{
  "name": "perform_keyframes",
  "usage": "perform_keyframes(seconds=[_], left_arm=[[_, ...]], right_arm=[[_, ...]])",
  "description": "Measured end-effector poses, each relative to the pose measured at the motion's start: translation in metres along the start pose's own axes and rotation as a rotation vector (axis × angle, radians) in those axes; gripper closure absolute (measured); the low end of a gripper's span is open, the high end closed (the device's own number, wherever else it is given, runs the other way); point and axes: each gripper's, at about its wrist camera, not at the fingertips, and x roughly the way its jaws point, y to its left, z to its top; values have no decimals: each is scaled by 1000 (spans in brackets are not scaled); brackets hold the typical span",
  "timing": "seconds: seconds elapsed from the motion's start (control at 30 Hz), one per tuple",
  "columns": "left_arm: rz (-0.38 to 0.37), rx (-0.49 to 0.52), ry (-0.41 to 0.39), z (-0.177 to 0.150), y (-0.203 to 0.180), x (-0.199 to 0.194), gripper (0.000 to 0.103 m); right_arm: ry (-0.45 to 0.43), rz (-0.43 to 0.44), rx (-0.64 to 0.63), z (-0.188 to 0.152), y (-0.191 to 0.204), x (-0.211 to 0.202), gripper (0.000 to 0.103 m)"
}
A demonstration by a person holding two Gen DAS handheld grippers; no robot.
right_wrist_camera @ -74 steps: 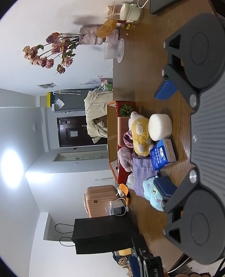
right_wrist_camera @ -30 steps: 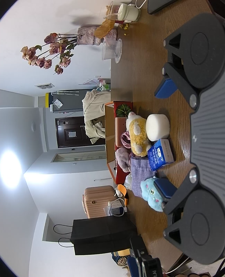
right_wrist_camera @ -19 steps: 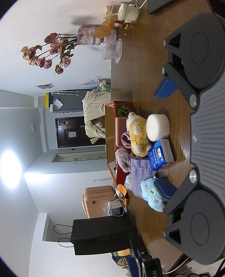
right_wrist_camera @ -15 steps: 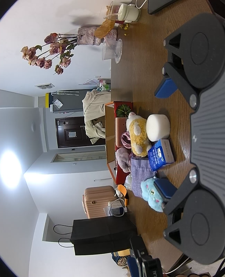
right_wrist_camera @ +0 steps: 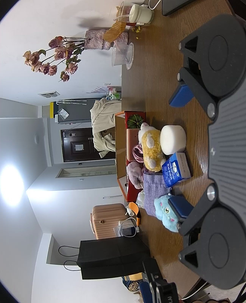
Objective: Organize soft objects
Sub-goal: 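Grasp the light-blue plush toy with the left gripper and lift it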
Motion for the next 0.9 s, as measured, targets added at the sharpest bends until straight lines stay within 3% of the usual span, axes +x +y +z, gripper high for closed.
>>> perform_keyframes(seconds=[0.23,0.43,0.57,0.77,0.87,0.9], left_arm=[[-10,18,22,-7,-4,7,0],[-40,-13,114,-13,7,35,0],[-63,-34,142,-16,9,52,0],[-105,-60,198,-14,9,83,2],[-104,-61,227,-16,8,96,6],[-98,-60,243,-18,9,99,9]], right_arm=[[12,-3,-6,-1,0,7,0],[-5,-3,5,7,1,24,0],[-17,54,2,8,3,38,0],[39,117,-21,11,11,66,0],[75,180,-31,15,15,82,8],[92,200,-27,18,15,88,15]])
